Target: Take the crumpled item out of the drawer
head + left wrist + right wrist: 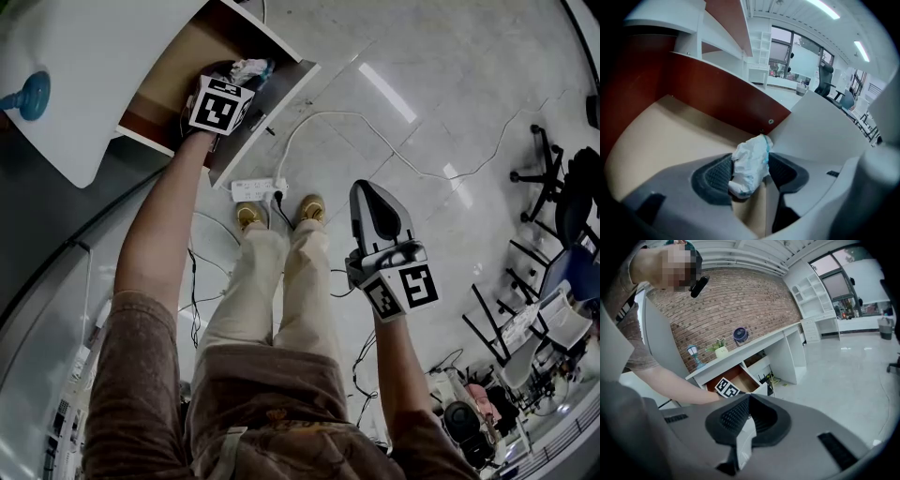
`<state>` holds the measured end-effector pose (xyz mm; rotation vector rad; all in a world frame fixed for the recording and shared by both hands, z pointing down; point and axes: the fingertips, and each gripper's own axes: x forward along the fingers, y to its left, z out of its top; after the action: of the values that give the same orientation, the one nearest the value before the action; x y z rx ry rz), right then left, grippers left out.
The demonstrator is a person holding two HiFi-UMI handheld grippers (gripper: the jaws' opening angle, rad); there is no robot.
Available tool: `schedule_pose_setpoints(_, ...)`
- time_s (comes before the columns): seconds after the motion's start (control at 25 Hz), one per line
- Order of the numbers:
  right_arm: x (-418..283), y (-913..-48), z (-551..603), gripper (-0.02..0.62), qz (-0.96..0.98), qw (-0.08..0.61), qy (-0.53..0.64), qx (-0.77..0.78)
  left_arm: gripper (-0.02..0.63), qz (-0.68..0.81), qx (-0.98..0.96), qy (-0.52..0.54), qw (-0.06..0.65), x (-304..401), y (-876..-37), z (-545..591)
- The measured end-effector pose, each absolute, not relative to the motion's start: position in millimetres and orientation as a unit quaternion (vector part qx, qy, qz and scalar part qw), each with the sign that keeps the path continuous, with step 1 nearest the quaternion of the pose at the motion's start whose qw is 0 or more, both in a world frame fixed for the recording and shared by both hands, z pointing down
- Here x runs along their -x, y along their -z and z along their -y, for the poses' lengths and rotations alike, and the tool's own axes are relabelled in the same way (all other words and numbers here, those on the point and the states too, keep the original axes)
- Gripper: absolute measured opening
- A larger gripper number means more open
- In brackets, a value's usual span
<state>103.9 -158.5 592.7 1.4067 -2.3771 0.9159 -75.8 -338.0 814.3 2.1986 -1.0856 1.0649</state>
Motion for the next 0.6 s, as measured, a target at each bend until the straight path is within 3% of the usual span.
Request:
schedule_pose_setpoints(0.24, -106.4, -593.9, 157.7, -0.003, 0.810, 0.112, -0.313, -0.484, 0.142, 0.409, -0.793, -0.373, 0.254, 81.2, -814.0, 335.5)
schedule_pose_setpoints(0.6, -114.8, -588.1, 155.8, -0.003, 0.807, 0.107, -0.309, -0.493, 0.112, 0.420, -0.786, -0.367, 0.267, 82.2, -795.7, 325.7)
